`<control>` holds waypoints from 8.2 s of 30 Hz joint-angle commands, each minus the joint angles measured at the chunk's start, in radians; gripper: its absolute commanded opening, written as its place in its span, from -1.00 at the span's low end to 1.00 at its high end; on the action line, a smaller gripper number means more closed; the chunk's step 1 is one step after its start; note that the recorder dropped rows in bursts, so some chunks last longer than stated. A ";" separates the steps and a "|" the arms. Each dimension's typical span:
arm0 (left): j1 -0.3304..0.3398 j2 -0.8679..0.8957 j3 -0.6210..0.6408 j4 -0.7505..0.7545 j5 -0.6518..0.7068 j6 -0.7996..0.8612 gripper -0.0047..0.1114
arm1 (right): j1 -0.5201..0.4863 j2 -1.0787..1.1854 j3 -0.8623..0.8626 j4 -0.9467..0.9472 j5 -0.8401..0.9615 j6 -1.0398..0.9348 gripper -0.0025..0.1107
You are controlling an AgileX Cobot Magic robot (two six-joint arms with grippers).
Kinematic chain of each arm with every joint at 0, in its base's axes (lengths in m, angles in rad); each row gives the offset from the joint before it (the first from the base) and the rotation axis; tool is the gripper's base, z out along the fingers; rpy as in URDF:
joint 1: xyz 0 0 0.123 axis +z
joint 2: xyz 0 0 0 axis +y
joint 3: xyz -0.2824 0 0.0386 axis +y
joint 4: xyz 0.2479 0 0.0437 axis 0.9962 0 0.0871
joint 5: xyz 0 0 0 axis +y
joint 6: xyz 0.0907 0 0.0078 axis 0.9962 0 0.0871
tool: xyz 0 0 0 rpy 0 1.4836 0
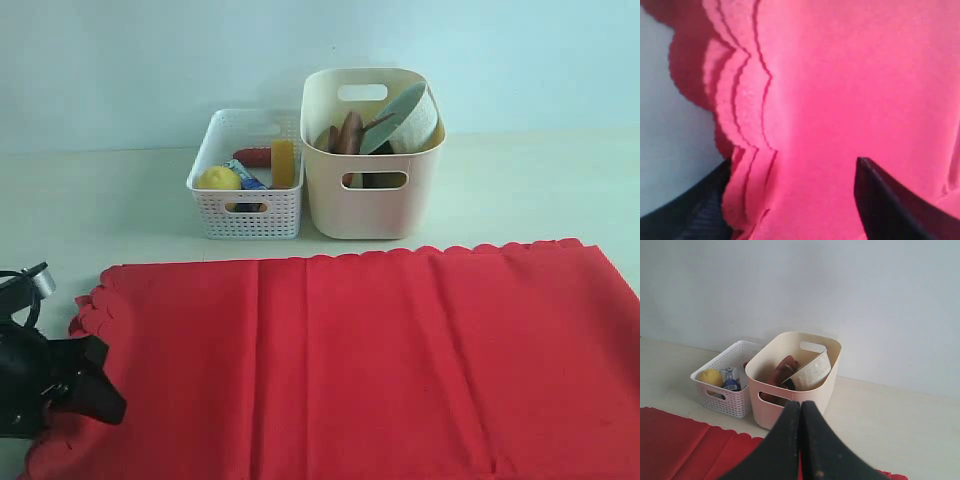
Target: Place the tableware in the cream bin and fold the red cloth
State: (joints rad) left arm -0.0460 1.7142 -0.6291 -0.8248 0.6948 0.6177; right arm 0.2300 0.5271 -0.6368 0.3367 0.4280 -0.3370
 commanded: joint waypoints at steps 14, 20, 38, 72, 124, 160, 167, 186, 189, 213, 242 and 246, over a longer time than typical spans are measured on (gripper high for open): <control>0.000 0.001 -0.023 -0.266 0.180 0.350 -0.92 | -0.005 -0.002 0.004 0.002 -0.005 -0.001 -0.96; 0.015 -0.080 -0.069 -0.129 0.105 0.205 -0.92 | -0.005 0.000 0.017 -0.015 -0.019 0.000 -0.96; 0.263 -0.382 -0.140 0.138 0.269 -0.051 -0.92 | 0.012 0.205 0.058 0.028 -0.045 -0.009 -0.96; 0.119 -0.400 -0.199 -0.225 0.382 0.187 -0.92 | 0.060 1.152 -0.101 -0.119 0.178 0.052 -0.96; -0.822 0.264 -0.825 -0.223 0.111 0.107 -0.92 | 0.060 1.161 -0.163 -0.620 0.461 0.562 -0.96; -1.010 0.437 -0.825 -0.280 0.091 0.209 0.54 | -0.058 0.916 -0.310 -0.499 0.478 0.406 -0.96; -1.010 0.332 -0.827 -0.247 0.388 0.213 0.21 | -0.058 0.909 -0.310 -0.467 0.471 0.382 -0.96; -0.963 0.316 -0.827 0.004 0.157 0.036 0.89 | -0.058 0.891 -0.308 -0.337 0.458 0.287 -0.91; -0.933 0.249 -0.827 0.219 0.237 -0.129 0.89 | -0.058 0.891 -0.308 -0.304 0.449 0.260 -0.78; -0.381 -0.725 -0.322 0.502 0.064 -0.320 0.89 | 0.078 1.269 -0.492 0.465 0.574 -0.486 0.22; -0.372 -0.899 -0.165 0.523 -0.179 -0.320 0.89 | 0.143 1.691 -0.814 0.391 0.617 -0.445 0.22; -0.372 -0.899 -0.165 0.523 -0.179 -0.320 0.89 | 0.143 1.693 -0.816 0.399 0.668 -0.454 0.12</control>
State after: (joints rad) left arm -0.4231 0.8230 -0.7964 -0.3035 0.5337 0.2988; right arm 0.3714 2.2182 -1.4475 0.7306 1.0568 -0.7821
